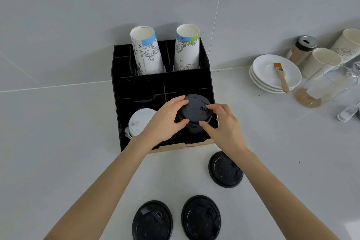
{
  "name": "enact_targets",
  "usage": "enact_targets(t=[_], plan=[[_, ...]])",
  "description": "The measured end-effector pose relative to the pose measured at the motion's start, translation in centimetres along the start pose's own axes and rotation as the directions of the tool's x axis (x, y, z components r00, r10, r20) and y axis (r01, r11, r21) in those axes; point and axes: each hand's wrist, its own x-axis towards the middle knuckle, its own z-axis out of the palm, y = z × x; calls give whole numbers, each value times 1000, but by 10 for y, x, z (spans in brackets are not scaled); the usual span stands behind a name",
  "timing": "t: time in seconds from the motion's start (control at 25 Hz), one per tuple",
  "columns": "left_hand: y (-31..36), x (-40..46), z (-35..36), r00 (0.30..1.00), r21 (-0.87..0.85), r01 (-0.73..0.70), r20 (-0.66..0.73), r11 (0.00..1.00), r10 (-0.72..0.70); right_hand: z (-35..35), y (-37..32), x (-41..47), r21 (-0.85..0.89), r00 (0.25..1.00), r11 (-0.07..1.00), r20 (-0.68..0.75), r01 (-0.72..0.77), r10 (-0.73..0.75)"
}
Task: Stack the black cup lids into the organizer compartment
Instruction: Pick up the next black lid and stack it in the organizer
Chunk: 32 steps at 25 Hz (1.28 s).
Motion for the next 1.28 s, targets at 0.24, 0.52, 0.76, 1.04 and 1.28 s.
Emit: enact_targets(t=[0.24,0.52,0.76,1.04,1.28], plan=[[-1,0,0,1000,16,8,4,1000,-8,5,1,0,-27,1000,999,-13,19,-20],[-4,-3,1,999,18,34,-7,999,-34,7,4,0,-19,999,999,-18,35,-36],[-2,-5,2,1000,18,23,-7,1000,-23,5,1,-2,-19,999,999,-3,32,-32],[-3,-26,-6,998,3,2,-67,1000,-2,1,-4,-17,-39,996,996,-44,80,-82],[-6,-70,-8,992,-56,45,-112,997,-51,8,-16,-45,-69,979,978,71,198,-193]])
